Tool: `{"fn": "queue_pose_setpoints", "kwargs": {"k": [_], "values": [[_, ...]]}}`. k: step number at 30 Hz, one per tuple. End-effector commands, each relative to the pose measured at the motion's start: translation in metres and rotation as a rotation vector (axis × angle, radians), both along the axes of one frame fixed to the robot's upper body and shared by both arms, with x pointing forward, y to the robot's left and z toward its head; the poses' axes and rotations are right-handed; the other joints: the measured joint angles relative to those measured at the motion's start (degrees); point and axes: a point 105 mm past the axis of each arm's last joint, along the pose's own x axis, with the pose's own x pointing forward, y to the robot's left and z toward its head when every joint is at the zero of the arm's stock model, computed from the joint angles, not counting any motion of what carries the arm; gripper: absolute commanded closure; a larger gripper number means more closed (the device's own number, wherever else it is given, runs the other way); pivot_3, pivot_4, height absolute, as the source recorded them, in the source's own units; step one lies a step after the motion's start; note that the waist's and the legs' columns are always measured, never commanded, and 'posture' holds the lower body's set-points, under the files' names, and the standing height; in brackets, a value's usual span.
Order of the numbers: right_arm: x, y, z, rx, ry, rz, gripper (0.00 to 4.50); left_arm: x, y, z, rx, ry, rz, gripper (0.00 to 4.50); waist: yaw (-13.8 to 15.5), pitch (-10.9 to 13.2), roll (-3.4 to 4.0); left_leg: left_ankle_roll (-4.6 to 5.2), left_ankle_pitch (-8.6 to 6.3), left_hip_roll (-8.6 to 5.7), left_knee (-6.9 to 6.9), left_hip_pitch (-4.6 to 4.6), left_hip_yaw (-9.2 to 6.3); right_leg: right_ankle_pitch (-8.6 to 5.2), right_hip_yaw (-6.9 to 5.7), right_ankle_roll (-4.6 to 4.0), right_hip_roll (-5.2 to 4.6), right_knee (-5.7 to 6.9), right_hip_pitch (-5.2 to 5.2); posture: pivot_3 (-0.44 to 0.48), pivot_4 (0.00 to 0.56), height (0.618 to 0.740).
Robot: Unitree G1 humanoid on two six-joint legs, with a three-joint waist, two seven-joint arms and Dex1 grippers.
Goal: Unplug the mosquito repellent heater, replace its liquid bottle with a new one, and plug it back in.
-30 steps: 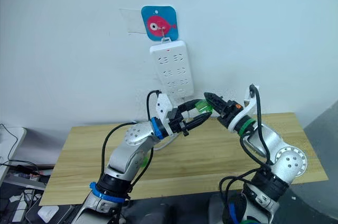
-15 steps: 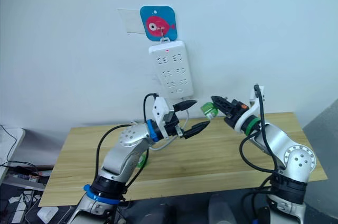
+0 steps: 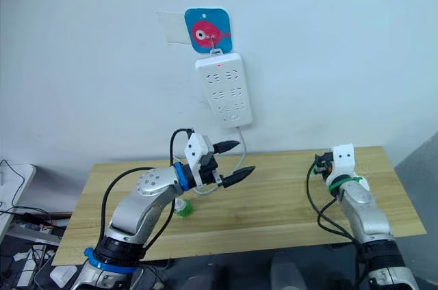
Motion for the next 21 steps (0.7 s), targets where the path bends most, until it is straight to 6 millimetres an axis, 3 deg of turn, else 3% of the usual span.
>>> {"fn": "queue_pose_setpoints", "kwargs": {"k": [1,5,15,21], "values": [[0.01,0.001,-0.001,-0.055,-0.081,0.016,3.64,-0.015,-0.011,0.011,-0.017,-0.023,-0.1,0.0,0.09,0.0,-0.01,-0.01,0.0,0.01,0.0,0.01,0.0,0.01,0.0,-0.01,0.0,0.0,0.01,-0.081,0.155,0.74],[0.015,-0.008,-0.016,-0.046,-0.062,-0.04,3.64,-0.022,-0.013,0.011,-0.011,0.011,-0.152,0.0,0.28,0.0,0.0,-0.02,0.01,-0.01,0.02,0.02,-0.04,0.02,-0.01,-0.03,-0.01,0.0,0.04,-0.082,0.153,0.74],[0.017,-0.015,-0.033,-0.068,-0.037,-0.076,3.64,-0.026,-0.017,0.01,0.0,0.018,-0.203,0.0,0.27,0.0,0.0,-0.02,0.01,-0.01,0.02,0.06,-0.02,0.03,0.01,-0.04,-0.01,0.01,0.06,-0.081,0.154,0.74],[0.012,-0.02,-0.032,-0.049,-0.038,-0.056,1.53,-0.025,-0.014,0.007,0.006,0.026,-0.195,0.0,0.26,0.0,0.0,-0.02,0.01,-0.01,0.02,0.13,-0.01,0.03,0.03,-0.04,-0.01,0.0,0.13,-0.081,0.154,0.74]]}}
